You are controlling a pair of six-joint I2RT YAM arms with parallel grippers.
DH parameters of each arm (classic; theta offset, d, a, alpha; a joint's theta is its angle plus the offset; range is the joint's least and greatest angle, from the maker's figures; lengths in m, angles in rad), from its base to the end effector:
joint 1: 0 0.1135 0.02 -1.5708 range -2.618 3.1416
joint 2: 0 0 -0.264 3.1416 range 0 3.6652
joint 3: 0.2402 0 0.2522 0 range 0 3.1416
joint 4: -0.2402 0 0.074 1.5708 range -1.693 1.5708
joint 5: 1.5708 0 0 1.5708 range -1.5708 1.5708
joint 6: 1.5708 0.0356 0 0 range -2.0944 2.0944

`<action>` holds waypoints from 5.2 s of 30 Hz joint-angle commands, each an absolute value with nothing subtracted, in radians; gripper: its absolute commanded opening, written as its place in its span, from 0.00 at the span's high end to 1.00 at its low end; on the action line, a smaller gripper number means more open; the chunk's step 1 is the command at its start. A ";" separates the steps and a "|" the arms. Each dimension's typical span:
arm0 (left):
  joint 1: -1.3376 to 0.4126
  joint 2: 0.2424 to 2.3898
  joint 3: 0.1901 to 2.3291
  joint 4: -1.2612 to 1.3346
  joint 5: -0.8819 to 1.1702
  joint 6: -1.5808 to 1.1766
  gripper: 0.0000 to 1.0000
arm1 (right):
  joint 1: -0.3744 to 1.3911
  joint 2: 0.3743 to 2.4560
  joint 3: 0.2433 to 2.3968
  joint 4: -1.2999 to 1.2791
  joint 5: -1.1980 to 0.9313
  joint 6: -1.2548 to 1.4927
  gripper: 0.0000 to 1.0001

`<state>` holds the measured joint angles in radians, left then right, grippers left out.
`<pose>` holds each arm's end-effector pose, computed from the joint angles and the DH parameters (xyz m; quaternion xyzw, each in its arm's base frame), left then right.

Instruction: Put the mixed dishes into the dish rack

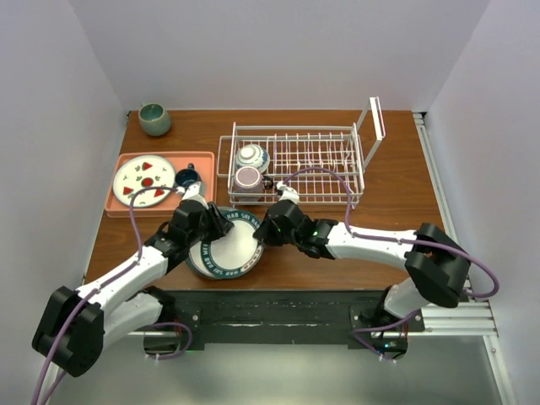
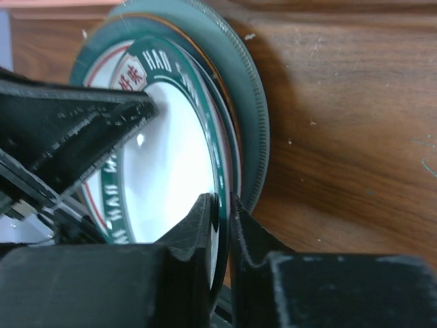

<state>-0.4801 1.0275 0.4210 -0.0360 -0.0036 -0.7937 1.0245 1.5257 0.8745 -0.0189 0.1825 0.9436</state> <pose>0.1834 -0.0954 0.1835 -0.1404 0.8831 -0.2649 0.3609 0.1742 0.2741 0.2088 0.0034 0.8974 0.3155 0.3083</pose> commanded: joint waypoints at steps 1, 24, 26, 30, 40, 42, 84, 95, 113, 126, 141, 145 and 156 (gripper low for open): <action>-0.483 1.029 0.377 -0.192 -0.005 -0.782 0.60 | 1.028 1.493 0.850 -0.110 0.262 0.900 1.00; -0.482 0.752 0.612 -0.459 -0.295 -0.701 0.02 | 1.028 1.089 1.156 -0.400 0.498 0.572 1.00; -0.482 0.750 0.611 -0.454 -0.296 -0.696 0.01 | 1.028 1.088 1.193 -0.420 0.622 0.523 1.00; -0.482 0.761 0.615 -0.445 -0.287 -0.675 0.00 | 1.006 1.121 1.307 -0.442 0.813 0.430 1.00; -0.482 0.747 0.589 -0.405 -0.259 -0.673 0.00 | 0.790 1.262 1.410 -0.252 1.115 0.134 1.00; -0.482 0.756 0.588 -0.403 -0.261 -0.670 0.00 | 0.762 1.295 1.398 -0.175 1.149 0.047 1.00; -0.482 0.795 0.545 -0.333 -0.178 -0.664 0.00 | 0.497 1.717 1.331 0.169 1.029 -0.301 0.58; -0.482 0.790 0.546 -0.336 -0.176 -0.670 0.00 | 0.485 1.641 1.348 0.074 1.074 -0.181 0.24; -0.482 0.778 0.546 -0.345 -0.178 -0.673 0.00 | 0.453 1.578 1.396 -0.069 1.140 -0.015 0.20; -0.482 0.778 0.552 -0.354 -0.196 -0.672 0.00 | 0.454 1.468 1.423 -0.198 0.973 0.149 0.18; -0.482 0.769 0.561 -0.374 -0.236 -0.699 0.00 | 0.453 1.229 1.318 -0.354 0.298 0.297 0.01; -0.482 0.750 0.535 -0.376 -0.248 -0.732 0.00 | 0.468 1.148 1.172 -0.298 0.056 0.435 0.06; -0.482 0.684 0.505 -0.419 -0.304 -0.790 0.00 | 0.843 1.221 0.829 -0.008 -0.041 0.684 0.16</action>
<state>-0.4839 0.7109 0.5110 -0.4061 -0.2565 -0.7525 0.7837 1.1625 0.8646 -0.1673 0.0204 0.5648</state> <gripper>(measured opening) 0.997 0.863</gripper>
